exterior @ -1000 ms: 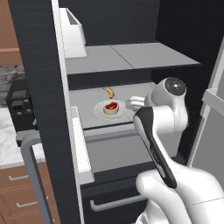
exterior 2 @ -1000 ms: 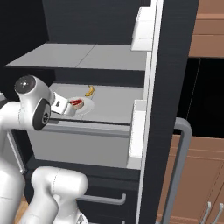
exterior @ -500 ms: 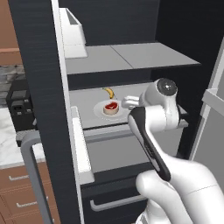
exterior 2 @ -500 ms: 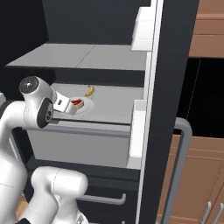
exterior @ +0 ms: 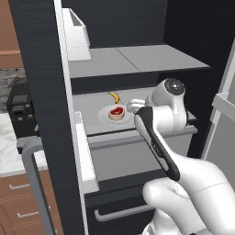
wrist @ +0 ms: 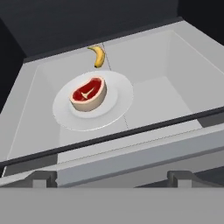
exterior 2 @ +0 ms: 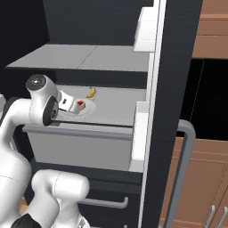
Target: Retrieve the steak from the fridge and place it on the saucepan with marinade on the stove.
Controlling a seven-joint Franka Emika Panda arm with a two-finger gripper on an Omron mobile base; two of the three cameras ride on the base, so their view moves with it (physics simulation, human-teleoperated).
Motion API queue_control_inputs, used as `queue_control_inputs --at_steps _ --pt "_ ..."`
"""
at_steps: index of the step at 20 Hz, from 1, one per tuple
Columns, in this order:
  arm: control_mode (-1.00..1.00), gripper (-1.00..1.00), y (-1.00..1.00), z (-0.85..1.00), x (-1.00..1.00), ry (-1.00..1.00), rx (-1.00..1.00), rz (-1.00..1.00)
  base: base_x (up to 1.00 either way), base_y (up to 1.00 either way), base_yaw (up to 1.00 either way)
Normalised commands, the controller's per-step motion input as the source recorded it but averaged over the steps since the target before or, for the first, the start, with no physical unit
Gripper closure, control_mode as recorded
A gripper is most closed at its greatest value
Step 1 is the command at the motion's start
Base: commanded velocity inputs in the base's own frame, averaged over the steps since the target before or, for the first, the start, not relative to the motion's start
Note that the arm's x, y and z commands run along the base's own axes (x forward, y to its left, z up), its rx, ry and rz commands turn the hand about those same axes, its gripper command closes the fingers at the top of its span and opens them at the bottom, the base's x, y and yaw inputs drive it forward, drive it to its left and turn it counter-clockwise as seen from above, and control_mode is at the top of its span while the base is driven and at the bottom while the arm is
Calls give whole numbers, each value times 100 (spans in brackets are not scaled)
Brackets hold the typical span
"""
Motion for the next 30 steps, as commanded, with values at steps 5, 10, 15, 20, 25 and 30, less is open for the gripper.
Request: queue_control_inputs --at_steps 5,10,15,20,25,30 --pt "-100 -100 0 0 6 6 0 9 0 0 0" --pt "-100 -100 3 -3 11 3 0 3 0 0 0" --pt "-100 -100 9 -9 21 0 0 0 0 0 0" --pt "-100 -100 14 -20 21 -2 0 0 0 0 0" --pt "-100 -100 13 -20 20 -4 0 -1 0 0 0" --pt "-100 -100 8 -7 22 -2 0 -7 0 0 0"
